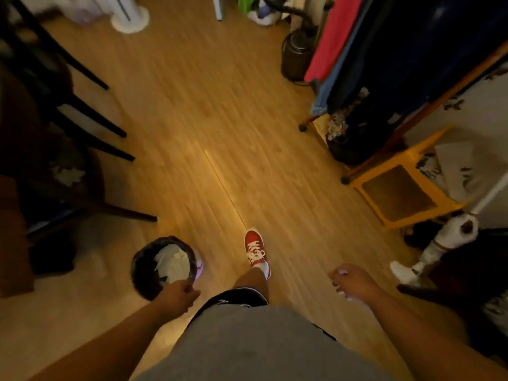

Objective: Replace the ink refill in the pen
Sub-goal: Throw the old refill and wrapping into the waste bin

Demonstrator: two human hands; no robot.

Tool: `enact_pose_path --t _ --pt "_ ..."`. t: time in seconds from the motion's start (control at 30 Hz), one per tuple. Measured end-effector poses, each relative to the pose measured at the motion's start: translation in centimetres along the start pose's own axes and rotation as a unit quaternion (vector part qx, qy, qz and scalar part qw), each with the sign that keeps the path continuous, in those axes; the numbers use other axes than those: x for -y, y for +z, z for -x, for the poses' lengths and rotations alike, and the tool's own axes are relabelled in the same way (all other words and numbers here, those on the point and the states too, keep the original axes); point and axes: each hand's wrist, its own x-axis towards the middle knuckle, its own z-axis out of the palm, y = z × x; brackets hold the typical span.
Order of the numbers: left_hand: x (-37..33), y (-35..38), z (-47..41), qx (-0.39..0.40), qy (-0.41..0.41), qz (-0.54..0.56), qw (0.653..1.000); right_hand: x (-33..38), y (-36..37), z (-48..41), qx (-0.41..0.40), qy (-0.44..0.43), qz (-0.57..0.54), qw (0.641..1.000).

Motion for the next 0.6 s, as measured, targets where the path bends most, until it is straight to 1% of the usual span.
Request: enact_pose_path --t 0.1,0.23,0.37,0.53,0.6 --pt "-0.4 -3.0 -2.3 -0.005 -0.038 0.045 0.998 6.7 -2.1 -3.3 -0.005 -0.016 0.0 1.0" --pt "-3.3 -7.2 -4.0 -0.02 -0.057 0.071 0.996 13.5 -4.7 -5.5 0.009 -0.027 0.041 0.999" --pt "-8.4 -11.8 -5.6 -0.027 -0.033 0.067 0.997 18.4 -7.6 -7.7 0.006 -0.024 0.063 0.998" --pt "-15.8 -17.0 -8.9 -0.031 -0.004 0.137 0.99 23.8 -11.1 -11.5 0.011 -0.004 0.102 0.995" --pt "-18.4 -19.2 -10.5 -0.036 0.012 0.141 0.989 26.1 -12.4 -13.9 0.016 0.01 0.114 0.993"
